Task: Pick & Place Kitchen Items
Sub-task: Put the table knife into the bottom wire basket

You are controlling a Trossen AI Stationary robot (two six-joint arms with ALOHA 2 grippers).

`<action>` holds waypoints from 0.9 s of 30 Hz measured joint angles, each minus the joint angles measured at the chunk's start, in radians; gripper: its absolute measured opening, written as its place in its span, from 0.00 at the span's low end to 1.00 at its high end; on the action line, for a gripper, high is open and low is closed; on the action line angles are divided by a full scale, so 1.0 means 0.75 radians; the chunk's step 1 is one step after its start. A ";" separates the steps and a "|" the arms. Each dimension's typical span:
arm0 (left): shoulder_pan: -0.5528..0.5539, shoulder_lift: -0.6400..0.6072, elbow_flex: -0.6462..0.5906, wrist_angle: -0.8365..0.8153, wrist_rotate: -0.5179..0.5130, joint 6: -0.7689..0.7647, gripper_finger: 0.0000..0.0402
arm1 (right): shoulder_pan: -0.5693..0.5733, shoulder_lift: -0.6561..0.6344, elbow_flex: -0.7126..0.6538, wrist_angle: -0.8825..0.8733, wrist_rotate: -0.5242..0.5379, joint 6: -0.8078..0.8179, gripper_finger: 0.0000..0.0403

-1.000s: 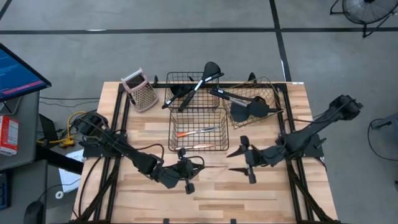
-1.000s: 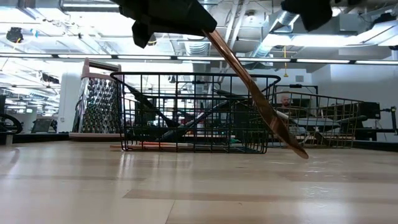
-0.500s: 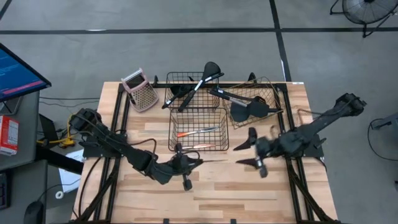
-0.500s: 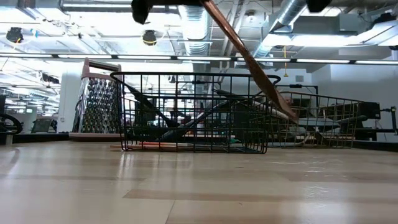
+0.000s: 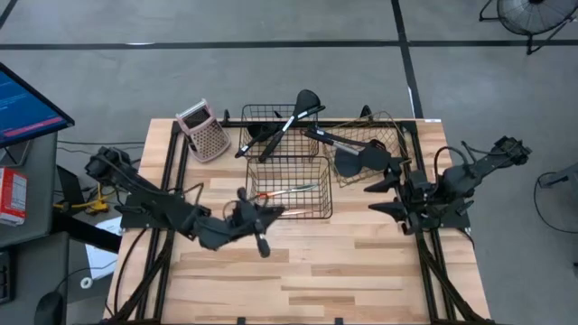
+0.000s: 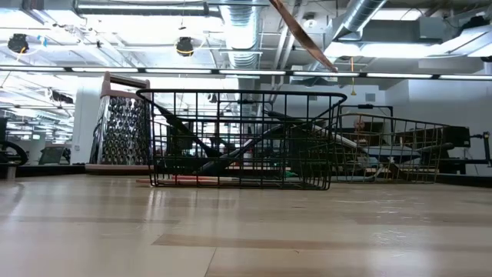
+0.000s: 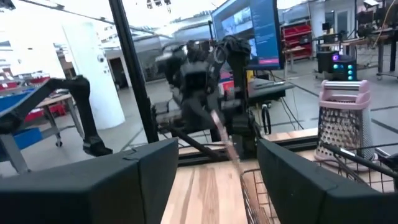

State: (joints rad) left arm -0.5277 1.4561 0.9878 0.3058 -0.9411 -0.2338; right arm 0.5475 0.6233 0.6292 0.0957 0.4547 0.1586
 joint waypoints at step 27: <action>0.560 -0.232 -0.667 0.181 0.513 -1.066 0.00 | 0.039 0.184 0.000 -0.048 -0.007 0.070 0.42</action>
State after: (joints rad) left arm -0.1074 1.2822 0.4874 0.4415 -0.5562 -1.0334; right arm 0.5766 0.7610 0.6292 0.0597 0.4493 0.2108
